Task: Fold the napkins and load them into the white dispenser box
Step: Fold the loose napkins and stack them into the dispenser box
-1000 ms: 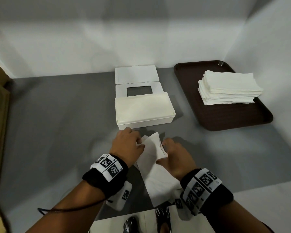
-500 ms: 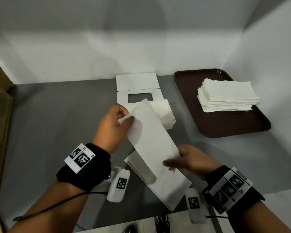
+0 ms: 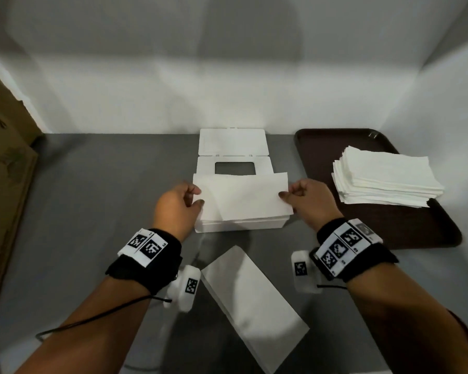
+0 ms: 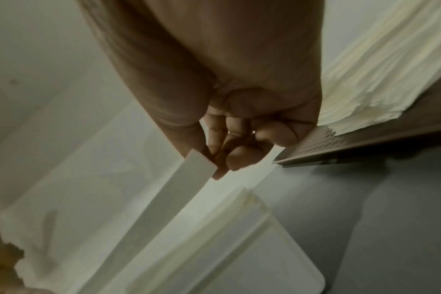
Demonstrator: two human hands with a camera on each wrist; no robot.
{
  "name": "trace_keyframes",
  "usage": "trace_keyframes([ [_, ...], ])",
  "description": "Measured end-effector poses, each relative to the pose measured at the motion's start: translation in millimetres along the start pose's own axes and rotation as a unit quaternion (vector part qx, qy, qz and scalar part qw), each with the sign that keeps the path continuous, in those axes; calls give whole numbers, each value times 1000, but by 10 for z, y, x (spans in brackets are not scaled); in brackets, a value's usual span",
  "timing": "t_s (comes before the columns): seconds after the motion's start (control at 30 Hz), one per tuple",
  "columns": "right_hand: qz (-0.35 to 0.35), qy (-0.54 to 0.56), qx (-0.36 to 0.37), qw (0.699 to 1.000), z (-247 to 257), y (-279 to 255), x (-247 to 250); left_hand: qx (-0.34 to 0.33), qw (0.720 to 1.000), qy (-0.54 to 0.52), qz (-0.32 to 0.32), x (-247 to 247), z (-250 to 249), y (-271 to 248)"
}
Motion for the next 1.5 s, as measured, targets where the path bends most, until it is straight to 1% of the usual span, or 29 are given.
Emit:
trace_keyframes([
  [0.1, 14, -89, 14, 996, -41, 105, -70, 16, 998, 55, 6, -121, 44, 37],
  [0.3, 21, -185, 13, 983, -114, 172, -175, 28, 990, 134, 19, -240, 15, 68],
  [0.47, 22, -208, 17, 978, -81, 186, -194, 28, 980, 191, 41, -284, -6, 96],
  [0.53, 19, -207, 15, 978, -63, 171, -186, 28, 975, 216, 37, -288, -21, 75],
  [0.63, 6, -225, 34, 974, 48, 114, -130, 29, 976, 217, 10, -236, -53, 20],
  [0.73, 6, -235, 79, 969, 207, -54, -67, 4, 982, 188, -22, -162, -101, -74],
  [0.83, 42, -211, 110, 970, 179, -363, -94, -39, 985, 162, -39, -100, -154, -262],
  [0.9, 92, -223, 104, 965, 106, -605, -173, -59, 987, 148, -26, -105, -150, -436],
  [0.97, 139, -238, 78, 958, 42, -825, -262, -70, 987, 143, -1, -171, -117, -587],
  [1.0, 152, -241, 67, 956, 21, -934, -305, -71, 987, 146, 14, -213, -84, -655],
  [1.07, 158, -234, 46, 958, 3, -1117, -368, -66, 981, 172, 53, -331, 12, -748],
  [1.13, 162, -215, 18, 963, -17, -1284, -416, -71, 969, 217, 92, -454, 114, -818],
  [1.23, 186, -235, -13, 954, -45, -1556, -493, -85, 951, 264, 137, -568, 251, -923],
  [1.3, 199, -265, -25, 943, -79, -1692, -547, -87, 940, 288, 160, -609, 336, -962],
  [1.4, 193, -298, -44, 934, -95, -1838, -582, -88, 931, 301, 188, -647, 430, -1005],
  [1.5, 187, -311, -72, 929, -72, -1883, -578, -91, 930, 302, 190, -687, 466, -1009],
])
Point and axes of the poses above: each hand's wrist, its own y-axis towards the middle knuckle, its own x-axis out of the back of the hand, z = x × y, the point moved 7 cm from there along y, towards the middle knuckle, and after that the axes turned 12 degrees about x, right-handed, at the moved point
